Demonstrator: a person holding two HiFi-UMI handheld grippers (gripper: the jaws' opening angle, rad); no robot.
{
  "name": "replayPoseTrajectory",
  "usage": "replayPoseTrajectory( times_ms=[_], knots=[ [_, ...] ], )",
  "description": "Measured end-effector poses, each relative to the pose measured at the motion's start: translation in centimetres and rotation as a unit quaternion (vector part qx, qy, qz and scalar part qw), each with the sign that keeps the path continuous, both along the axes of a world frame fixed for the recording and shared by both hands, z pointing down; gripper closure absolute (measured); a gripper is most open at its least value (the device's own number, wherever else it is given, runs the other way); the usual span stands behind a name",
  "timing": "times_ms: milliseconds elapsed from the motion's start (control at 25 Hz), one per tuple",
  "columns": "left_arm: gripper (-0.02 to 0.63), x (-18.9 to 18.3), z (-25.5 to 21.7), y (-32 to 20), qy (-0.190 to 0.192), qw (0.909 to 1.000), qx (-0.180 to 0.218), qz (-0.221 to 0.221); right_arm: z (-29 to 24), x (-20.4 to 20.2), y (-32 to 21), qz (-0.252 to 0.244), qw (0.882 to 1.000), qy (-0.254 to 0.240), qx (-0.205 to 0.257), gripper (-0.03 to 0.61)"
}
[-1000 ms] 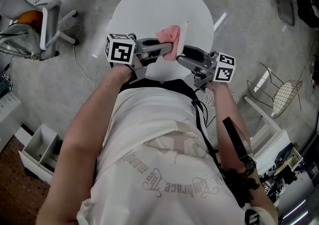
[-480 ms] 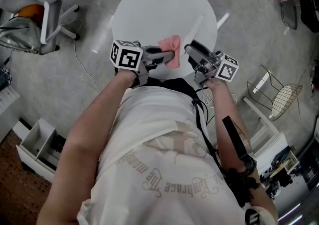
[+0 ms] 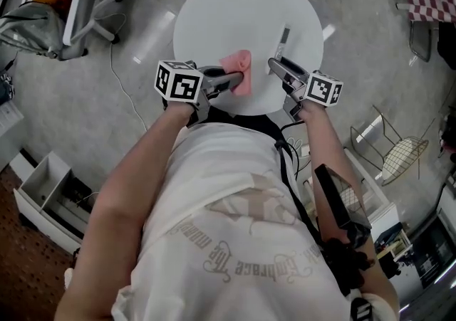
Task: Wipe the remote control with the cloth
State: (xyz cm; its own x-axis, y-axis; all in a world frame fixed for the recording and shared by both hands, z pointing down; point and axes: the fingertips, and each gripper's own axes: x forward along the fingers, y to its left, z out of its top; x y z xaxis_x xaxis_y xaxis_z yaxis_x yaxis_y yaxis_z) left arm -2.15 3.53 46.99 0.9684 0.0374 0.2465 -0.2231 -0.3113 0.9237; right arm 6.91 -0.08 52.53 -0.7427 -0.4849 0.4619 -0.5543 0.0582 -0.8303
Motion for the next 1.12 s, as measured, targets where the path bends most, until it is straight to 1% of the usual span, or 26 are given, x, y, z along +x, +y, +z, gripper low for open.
replayPoseTrajectory(
  times_ms=[80, 200, 280, 360, 440, 560, 680, 800, 880, 960, 1040, 1120],
  knots=[
    [0.594, -0.9, 0.3, -0.5, -0.004, 0.9999, -0.002, -0.011, 1.5, -0.3, -0.2, -0.009, 0.999, 0.027, -0.026, 0.346],
    [0.594, -1.7, 0.5, -1.0, -0.007, 0.9998, -0.003, -0.019, 3.3, -0.5, -0.4, -0.034, 0.995, 0.079, -0.049, 0.346],
    [0.594, -2.3, 0.7, -1.2, -0.009, 0.9996, -0.005, -0.025, 4.3, -0.8, -0.5, -0.063, 0.989, 0.119, -0.058, 0.347],
    [0.594, -3.0, 0.8, -1.5, -0.009, 0.9994, -0.007, -0.031, 5.2, -1.1, -0.6, -0.092, 0.981, 0.160, -0.063, 0.347],
    [0.594, -3.6, 1.0, -1.8, -0.011, 0.9993, -0.008, -0.035, 6.1, -1.2, -0.7, -0.117, 0.969, 0.207, -0.068, 0.346],
    [0.594, -4.3, 1.2, -2.1, -0.009, 0.9992, -0.009, -0.038, 7.4, -0.8, -0.4, -0.154, 0.944, 0.280, -0.075, 0.345],
    [0.594, -4.3, 0.9, -2.4, 0.002, 0.9992, -0.010, -0.039, 7.6, -0.3, -0.2, -0.180, 0.922, 0.334, -0.078, 0.345],
    [0.594, -6.0, 1.1, -2.8, -0.007, 0.9989, -0.007, -0.046, 8.2, -1.9, -0.6, -0.208, 0.907, 0.359, -0.074, 0.342],
    [0.594, -6.5, 1.2, -2.9, -0.013, 0.9987, -0.005, -0.049, 8.4, -2.5, -0.9, -0.217, 0.901, 0.367, -0.075, 0.341],
    [0.594, -6.1, 1.2, -2.7, -0.010, 0.9990, -0.005, -0.044, 8.4, -2.0, -0.9, -0.215, 0.897, 0.378, -0.078, 0.339],
    [0.594, -5.8, 1.0, -2.5, -0.006, 0.9992, -0.002, -0.041, 8.3, -1.7, -1.0, -0.206, 0.897, 0.383, -0.076, 0.330],
    [0.594, -5.7, 0.8, -2.4, -0.006, 0.9992, 0.002, -0.041, 8.1, -1.7, -1.2, -0.197, 0.902, 0.379, -0.070, 0.325]
  ],
)
